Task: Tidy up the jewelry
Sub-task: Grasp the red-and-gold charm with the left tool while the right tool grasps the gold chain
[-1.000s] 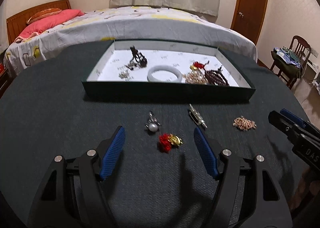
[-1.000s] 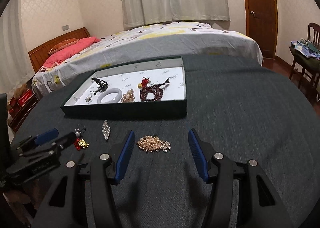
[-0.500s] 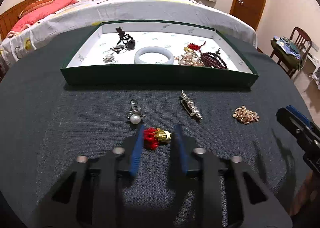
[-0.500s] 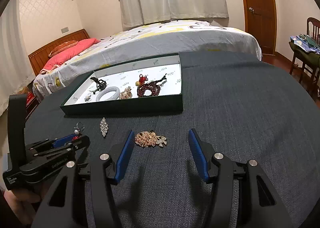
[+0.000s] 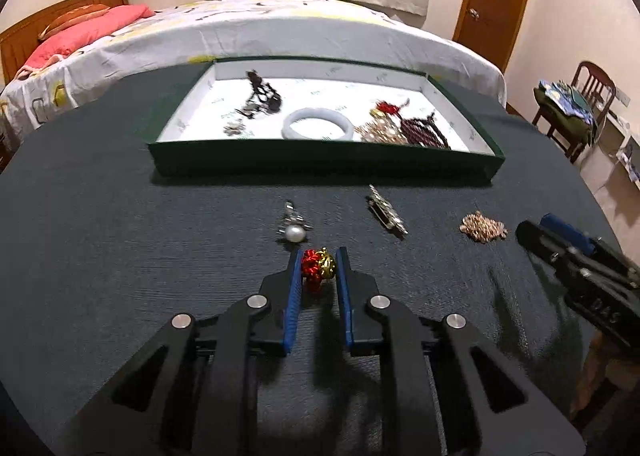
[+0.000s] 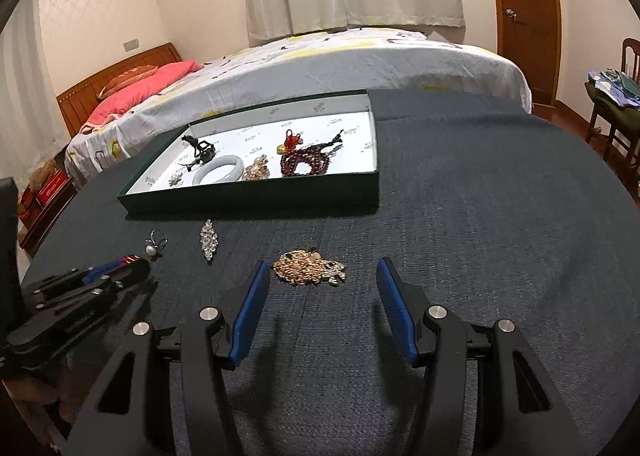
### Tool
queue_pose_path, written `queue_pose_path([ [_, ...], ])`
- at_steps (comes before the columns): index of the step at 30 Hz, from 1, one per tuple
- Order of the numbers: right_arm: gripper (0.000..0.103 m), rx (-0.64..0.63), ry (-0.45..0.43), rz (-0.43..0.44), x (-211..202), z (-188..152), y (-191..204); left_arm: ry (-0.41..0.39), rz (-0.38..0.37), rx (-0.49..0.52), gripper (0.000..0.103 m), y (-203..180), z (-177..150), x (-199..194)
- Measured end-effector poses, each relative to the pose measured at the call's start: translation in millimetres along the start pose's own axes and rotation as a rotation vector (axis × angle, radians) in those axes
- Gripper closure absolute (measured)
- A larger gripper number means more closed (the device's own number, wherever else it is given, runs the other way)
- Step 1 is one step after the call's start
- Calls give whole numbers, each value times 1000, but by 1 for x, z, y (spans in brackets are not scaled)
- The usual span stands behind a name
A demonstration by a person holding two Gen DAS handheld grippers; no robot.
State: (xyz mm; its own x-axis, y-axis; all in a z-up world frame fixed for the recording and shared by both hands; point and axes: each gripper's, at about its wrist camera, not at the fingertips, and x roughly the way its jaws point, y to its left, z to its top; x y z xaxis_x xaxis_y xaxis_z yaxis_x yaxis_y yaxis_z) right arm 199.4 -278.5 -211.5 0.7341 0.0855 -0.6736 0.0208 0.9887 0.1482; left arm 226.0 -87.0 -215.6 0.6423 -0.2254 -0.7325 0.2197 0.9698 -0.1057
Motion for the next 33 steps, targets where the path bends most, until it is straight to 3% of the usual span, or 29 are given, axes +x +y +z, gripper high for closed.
queue_pose_path([
  [9, 48, -27, 73, -7, 25, 8, 14, -37, 55, -37, 87, 35, 7, -17],
  [20, 49, -109, 123, -71, 39, 11, 26, -39, 65, -88, 87, 63, 8, -15],
  [25, 76, -110, 120, -64, 36, 12, 21, -33, 55, -93, 87, 63, 6, -14],
  [28, 86, -113, 117, -46, 35, 13, 21, -32, 52, -94, 86, 62, 6, -13],
  [33, 93, -128, 90, -25, 30, 13, 25, -37, 51, -94, 87, 61, 7, -14],
])
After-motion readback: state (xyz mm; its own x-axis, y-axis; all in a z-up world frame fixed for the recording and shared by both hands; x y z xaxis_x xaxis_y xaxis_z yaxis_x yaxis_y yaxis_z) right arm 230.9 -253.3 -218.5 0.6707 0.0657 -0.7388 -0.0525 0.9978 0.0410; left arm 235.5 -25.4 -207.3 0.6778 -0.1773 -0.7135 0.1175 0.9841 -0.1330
